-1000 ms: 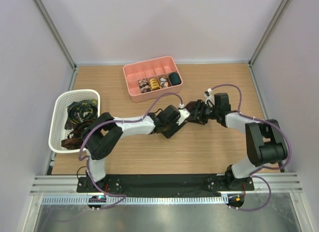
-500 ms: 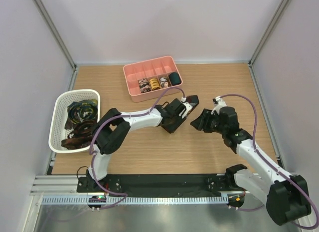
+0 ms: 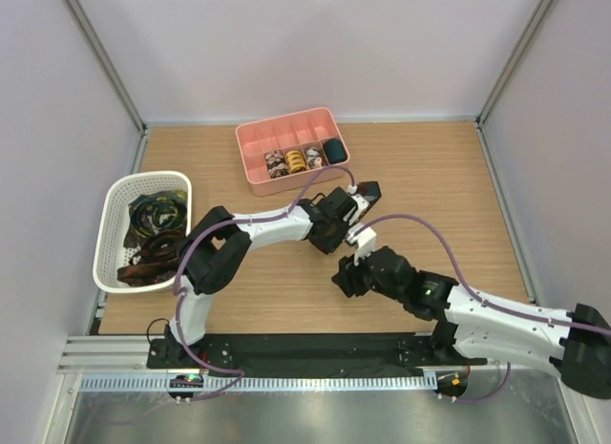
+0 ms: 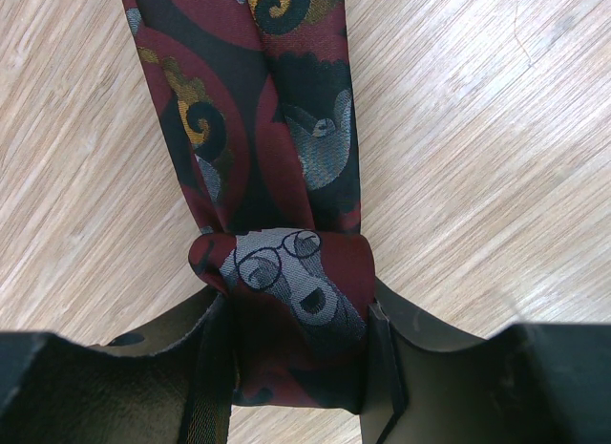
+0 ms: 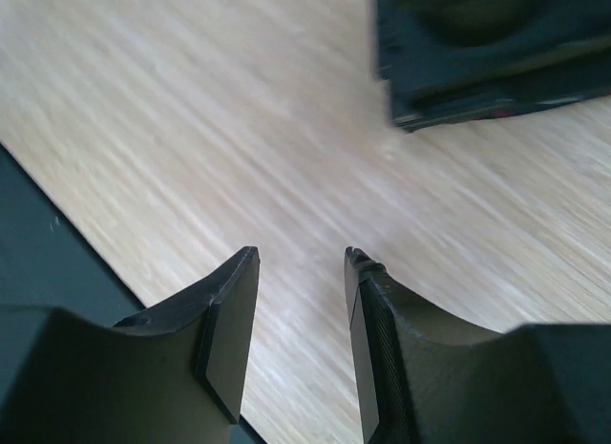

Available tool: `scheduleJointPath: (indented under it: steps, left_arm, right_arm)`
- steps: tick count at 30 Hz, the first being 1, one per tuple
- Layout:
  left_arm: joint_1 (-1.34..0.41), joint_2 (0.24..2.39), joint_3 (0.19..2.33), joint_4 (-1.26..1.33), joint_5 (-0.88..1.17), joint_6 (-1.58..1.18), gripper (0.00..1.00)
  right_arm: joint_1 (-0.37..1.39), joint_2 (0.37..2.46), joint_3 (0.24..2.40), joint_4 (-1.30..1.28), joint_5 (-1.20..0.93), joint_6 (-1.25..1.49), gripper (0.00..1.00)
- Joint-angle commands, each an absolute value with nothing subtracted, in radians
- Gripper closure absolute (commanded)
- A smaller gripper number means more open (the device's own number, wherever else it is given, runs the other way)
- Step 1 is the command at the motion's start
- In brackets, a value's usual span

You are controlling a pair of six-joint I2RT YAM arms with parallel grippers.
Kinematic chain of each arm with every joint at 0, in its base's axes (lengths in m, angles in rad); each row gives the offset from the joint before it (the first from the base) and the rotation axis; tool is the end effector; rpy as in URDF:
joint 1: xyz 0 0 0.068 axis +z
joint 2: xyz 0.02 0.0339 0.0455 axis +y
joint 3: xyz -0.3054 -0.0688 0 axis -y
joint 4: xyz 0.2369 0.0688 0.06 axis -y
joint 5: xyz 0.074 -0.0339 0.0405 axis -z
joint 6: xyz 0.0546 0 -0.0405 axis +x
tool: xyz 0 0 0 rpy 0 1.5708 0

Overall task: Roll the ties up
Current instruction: Roll the tie

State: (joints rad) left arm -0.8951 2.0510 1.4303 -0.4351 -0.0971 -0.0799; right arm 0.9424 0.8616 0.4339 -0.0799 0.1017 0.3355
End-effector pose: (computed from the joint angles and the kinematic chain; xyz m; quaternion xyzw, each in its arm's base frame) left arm 0.2868 -0.3493 0.1837 0.3715 0.8917 -0.0777 0.2467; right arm 0.1066 0.1373 0.2392 -0.2327 0.8293 0.2667 0.4325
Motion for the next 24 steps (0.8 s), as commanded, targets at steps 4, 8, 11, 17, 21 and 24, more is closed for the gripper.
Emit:
scheduleJointPath:
  steps: [4, 8, 11, 17, 21, 24]
  left_arm:
    - [-0.879, 2.131, 1.344, -0.583, -0.106, -0.074, 1.0]
    - [-0.879, 2.128, 1.339, -0.583, -0.101, -0.074, 1.0]
    - [-0.879, 2.123, 1.336, -0.583, -0.095, -0.075, 1.0]
    - [-0.876, 2.121, 1.35, -0.609, -0.08, -0.078, 1.0]
    - [-0.876, 2.129, 1.376, -0.643, -0.069, -0.084, 1.0]
    - [-0.874, 2.137, 1.397, -0.669, -0.055, -0.094, 1.0]
  right_arm:
    - [1.184, 1.06, 0.572, -0.061, 0.385, 0.132, 0.52]
    - [1.259, 1.254, 0.724, -0.12, 0.481, 0.071, 0.53]
    - [1.282, 1.42, 0.828, -0.169, 0.54, 0.008, 0.52]
    - [1.308, 1.686, 1.037, -0.31, 0.714, -0.107, 0.49]
    - [1.31, 1.796, 1.121, -0.379, 0.788, -0.146, 0.48]
    - [1.31, 1.865, 1.167, -0.415, 0.859, -0.173, 0.43]
